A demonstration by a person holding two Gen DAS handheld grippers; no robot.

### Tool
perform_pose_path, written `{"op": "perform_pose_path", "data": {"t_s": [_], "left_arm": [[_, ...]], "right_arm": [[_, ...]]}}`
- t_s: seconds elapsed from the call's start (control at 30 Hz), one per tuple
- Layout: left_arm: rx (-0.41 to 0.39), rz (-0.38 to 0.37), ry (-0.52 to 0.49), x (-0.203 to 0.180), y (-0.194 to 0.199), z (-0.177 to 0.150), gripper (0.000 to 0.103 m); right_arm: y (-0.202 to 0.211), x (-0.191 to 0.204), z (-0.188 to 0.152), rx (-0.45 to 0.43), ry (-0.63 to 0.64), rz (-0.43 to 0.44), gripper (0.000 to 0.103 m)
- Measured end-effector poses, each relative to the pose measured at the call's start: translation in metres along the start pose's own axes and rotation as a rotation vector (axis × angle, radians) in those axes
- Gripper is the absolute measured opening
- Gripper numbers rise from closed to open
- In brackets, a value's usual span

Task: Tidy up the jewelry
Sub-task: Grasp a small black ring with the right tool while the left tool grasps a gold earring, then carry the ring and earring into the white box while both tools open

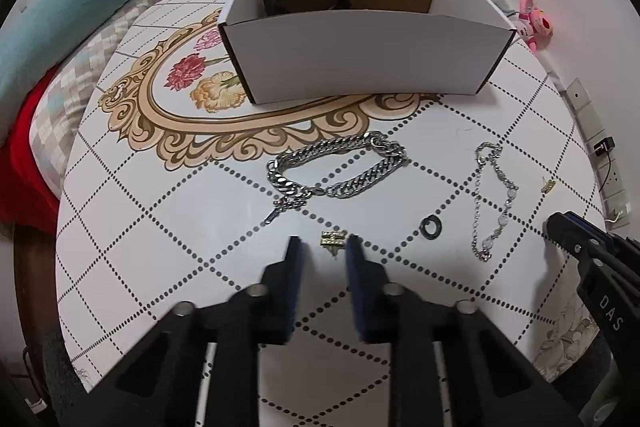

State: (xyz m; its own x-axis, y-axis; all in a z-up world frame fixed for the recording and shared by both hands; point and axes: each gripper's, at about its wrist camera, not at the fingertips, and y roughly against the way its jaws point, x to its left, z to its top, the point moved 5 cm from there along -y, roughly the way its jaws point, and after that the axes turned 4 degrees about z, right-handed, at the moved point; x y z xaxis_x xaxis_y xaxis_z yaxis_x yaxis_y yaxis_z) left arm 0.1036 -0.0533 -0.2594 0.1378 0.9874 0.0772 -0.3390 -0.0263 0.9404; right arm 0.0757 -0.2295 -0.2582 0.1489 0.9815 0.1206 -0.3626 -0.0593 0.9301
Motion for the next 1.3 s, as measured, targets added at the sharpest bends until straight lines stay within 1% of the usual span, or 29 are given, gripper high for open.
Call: {"op": "perform_pose_path", "data": {"t_s": [0.13,0.5,0.63,0.83,1.0,1.13,1.23,1.3], "left_arm": [[-0.010,-0.005,-0.005,0.000,0.000,0.002,0.010],[-0.027,-0.014,0.000,0.000,0.001,0.005,0.009],[-0.060,-0.015,-0.004,-0.001,0.013,0.008,0.009],[-0.142,-0.031,0.004,0.002,0.047,0.024,0.009],[-0.218,-0.058,0.023,0.005,0.080,0.049,0.009],[-0.269,-0.062,0.042,0.012,0.100,0.075,0.009],[-0.290,-0.064,0.056,0.018,0.106,0.094,0.009],[-0.283,-0.073,0.071,0.022,0.103,0.106,0.009]], "right_arm": [[0.001,0.001,0.001,-0.002,0.002,-0.001,0.013],[0.010,-0.005,0.004,-0.019,-0.015,0.007,0.013],[0.015,-0.004,0.004,-0.029,-0.016,0.016,0.013],[0.030,0.002,0.012,-0.064,-0.016,0.045,0.013],[0.051,0.012,0.033,-0.118,-0.007,0.084,0.013],[0.067,0.025,0.058,-0.168,0.010,0.117,0.013],[0.074,0.036,0.079,-0.200,0.028,0.135,0.013],[0.074,0.043,0.094,-0.211,0.040,0.153,0.013]]}}
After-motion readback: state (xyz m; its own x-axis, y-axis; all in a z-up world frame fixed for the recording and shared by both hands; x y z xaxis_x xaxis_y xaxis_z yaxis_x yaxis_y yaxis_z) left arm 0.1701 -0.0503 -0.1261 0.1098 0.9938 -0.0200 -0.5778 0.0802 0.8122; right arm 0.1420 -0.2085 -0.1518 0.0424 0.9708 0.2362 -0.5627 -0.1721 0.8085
